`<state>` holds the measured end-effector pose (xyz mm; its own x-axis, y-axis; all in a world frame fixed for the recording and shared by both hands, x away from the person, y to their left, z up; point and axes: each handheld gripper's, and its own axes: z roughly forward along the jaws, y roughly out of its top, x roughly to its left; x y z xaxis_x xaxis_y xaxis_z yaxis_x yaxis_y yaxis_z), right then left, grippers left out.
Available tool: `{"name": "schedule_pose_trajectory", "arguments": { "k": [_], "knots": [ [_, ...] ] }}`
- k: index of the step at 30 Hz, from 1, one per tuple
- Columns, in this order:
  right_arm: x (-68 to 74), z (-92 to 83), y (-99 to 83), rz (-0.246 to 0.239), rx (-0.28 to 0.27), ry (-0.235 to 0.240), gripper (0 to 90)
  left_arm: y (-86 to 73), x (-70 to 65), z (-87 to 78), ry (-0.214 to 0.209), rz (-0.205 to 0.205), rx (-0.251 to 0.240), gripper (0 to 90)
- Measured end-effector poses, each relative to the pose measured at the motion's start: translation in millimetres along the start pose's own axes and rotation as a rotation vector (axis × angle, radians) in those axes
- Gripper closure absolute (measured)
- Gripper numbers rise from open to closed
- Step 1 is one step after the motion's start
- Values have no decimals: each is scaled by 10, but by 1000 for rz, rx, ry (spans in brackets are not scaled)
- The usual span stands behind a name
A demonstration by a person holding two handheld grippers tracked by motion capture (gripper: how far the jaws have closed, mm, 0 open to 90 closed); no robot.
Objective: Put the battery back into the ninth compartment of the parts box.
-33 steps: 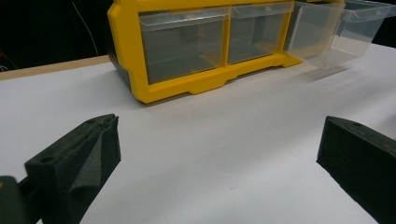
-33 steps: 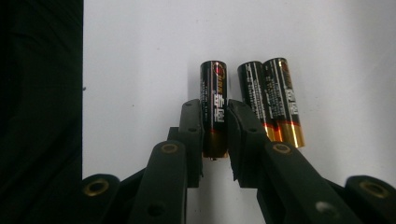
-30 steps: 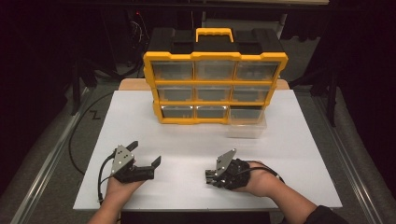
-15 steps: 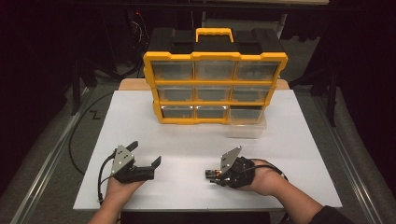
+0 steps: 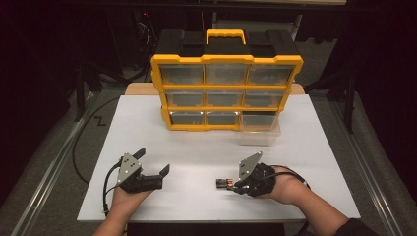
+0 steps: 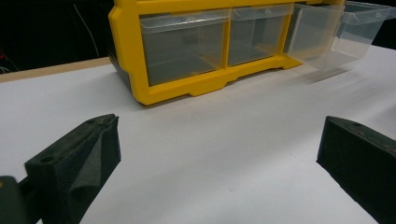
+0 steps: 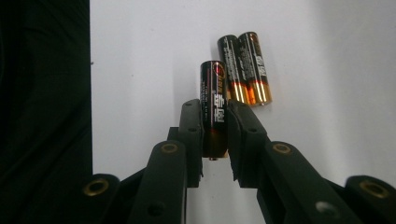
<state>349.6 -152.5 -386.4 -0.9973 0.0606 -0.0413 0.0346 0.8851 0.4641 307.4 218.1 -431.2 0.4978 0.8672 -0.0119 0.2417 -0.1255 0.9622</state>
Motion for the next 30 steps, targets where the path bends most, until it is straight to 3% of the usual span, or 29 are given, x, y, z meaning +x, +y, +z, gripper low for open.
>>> {"name": "schedule_pose_trajectory", "arguments": {
  "k": [30],
  "knots": [
    [-66, -216, -305, 60, 26, -46, 789, 5, -9, -12, -6, -1, -8, 2]
  ]
}}
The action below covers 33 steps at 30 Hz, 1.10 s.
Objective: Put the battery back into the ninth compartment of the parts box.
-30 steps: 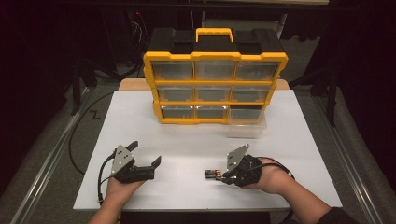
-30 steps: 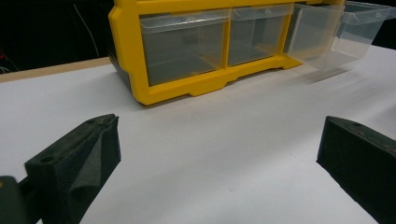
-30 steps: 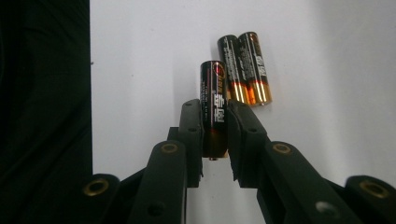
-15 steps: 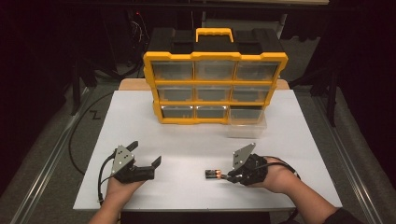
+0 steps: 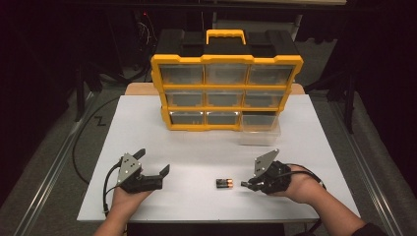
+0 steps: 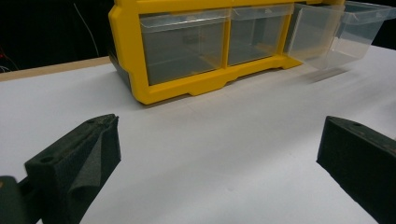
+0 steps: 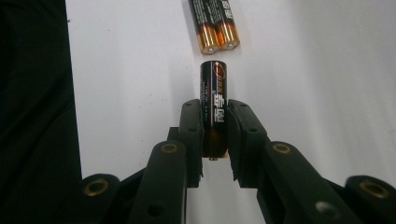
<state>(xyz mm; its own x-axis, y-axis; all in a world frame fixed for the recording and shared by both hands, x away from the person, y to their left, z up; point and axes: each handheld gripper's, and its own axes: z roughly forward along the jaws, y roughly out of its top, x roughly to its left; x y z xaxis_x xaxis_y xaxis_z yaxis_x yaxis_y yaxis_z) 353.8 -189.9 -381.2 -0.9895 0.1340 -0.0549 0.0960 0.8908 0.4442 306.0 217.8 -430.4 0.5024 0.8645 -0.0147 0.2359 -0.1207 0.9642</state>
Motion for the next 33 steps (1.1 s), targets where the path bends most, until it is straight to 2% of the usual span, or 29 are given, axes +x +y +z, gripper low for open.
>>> {"name": "schedule_pose_trajectory", "arguments": {
  "k": [2, 7, 16, 33],
  "knots": [
    [-6, -11, -15, 2, 6, -6, 789, 5, -5, -2, -2, 8, -3, 2],
    [-45, -19, -67, 15, 5, -11, 789, 7, 2, -5, 2, -3, -7, 2],
    [-70, -61, -126, 34, 12, -26, 789, 0, 7, 4, 5, 1, -1, 2],
    [-208, -156, -273, 79, 32, -59, 788, -5, 1, 10, 1, 4, 2, 2]
  ]
}}
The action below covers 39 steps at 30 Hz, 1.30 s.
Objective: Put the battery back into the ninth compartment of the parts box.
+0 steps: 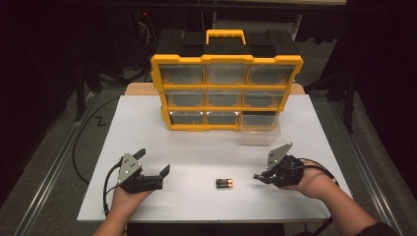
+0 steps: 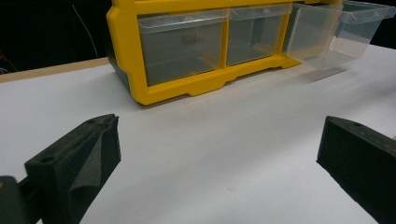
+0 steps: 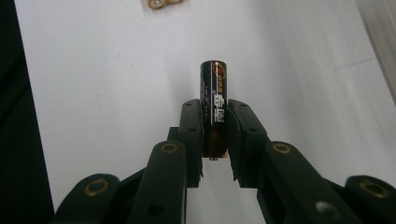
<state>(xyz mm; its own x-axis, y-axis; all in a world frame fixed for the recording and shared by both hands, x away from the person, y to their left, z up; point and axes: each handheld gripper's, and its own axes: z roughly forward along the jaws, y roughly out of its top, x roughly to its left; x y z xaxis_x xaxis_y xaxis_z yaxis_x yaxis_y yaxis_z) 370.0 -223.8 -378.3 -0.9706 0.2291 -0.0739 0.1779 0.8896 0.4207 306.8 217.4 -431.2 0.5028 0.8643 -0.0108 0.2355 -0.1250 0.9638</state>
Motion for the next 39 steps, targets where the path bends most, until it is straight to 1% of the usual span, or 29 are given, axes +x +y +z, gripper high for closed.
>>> {"name": "schedule_pose_trajectory", "arguments": {
  "k": [12, 14, 16, 22, 27, 33, 38, 39],
  "knots": [
    [-69, -77, -29, 12, 13, -6, 789, -4, 2, 14, 1, -3, 6, 2],
    [-82, -95, -20, 12, 18, -12, 789, -3, -2, 11, 0, 1, 4, 2],
    [-101, -102, -15, 20, 11, -15, 789, -2, -8, 7, 0, -1, 0, 2],
    [-148, -104, 10, 20, 16, -12, 789, -2, -2, 7, -1, -2, 4, 2],
    [-175, -147, 52, 25, 28, -16, 789, 1, -3, -1, -2, -2, -3, 2],
    [-215, -200, 88, 20, 28, -20, 789, 0, -6, 5, -4, -6, -1, 2],
    [-247, -223, 110, 31, 30, -23, 789, 1, -6, 1, -6, -7, -2, 2],
    [-252, -225, 117, 25, 29, -23, 789, -1, -6, 5, -5, -9, -3, 2]
  ]
}}
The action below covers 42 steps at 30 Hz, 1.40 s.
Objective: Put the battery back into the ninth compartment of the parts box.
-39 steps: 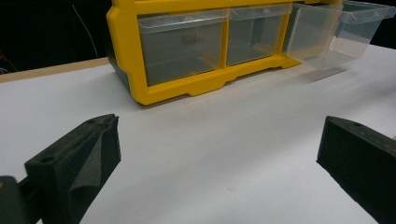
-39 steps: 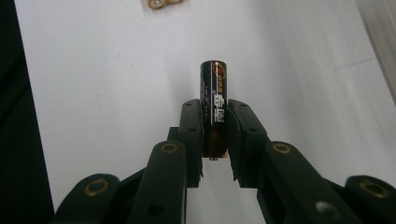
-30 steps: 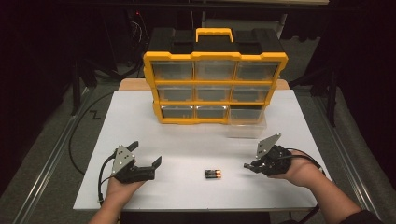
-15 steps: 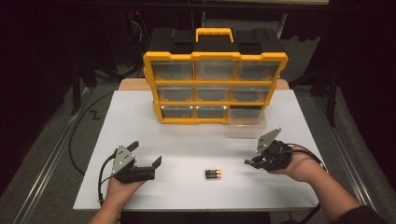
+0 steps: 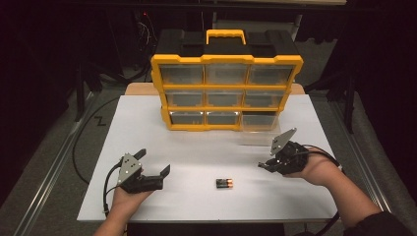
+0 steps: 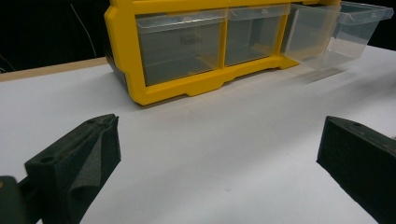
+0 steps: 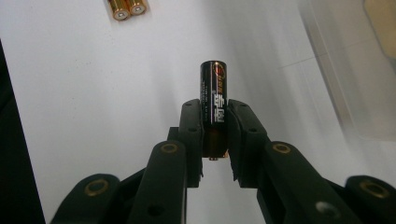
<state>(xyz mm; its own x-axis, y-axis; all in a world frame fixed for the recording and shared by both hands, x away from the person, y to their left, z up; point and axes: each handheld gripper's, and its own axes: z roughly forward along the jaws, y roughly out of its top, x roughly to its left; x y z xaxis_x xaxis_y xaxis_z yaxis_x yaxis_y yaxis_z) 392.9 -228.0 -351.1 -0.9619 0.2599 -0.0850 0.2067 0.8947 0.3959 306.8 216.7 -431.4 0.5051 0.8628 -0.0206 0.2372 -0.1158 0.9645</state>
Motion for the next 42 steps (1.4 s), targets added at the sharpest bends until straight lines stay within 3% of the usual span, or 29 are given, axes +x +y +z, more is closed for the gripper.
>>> {"name": "schedule_pose_trajectory", "arguments": {
  "k": [12, 42],
  "knots": [
    [-81, -94, 52, 3, -2, 0, 789, -4, -5, 8, 2, 7, 9, 2],
    [-296, -442, 373, -10, 26, -12, 789, -2, 7, -2, 2, 4, 6, 2]
  ]
}}
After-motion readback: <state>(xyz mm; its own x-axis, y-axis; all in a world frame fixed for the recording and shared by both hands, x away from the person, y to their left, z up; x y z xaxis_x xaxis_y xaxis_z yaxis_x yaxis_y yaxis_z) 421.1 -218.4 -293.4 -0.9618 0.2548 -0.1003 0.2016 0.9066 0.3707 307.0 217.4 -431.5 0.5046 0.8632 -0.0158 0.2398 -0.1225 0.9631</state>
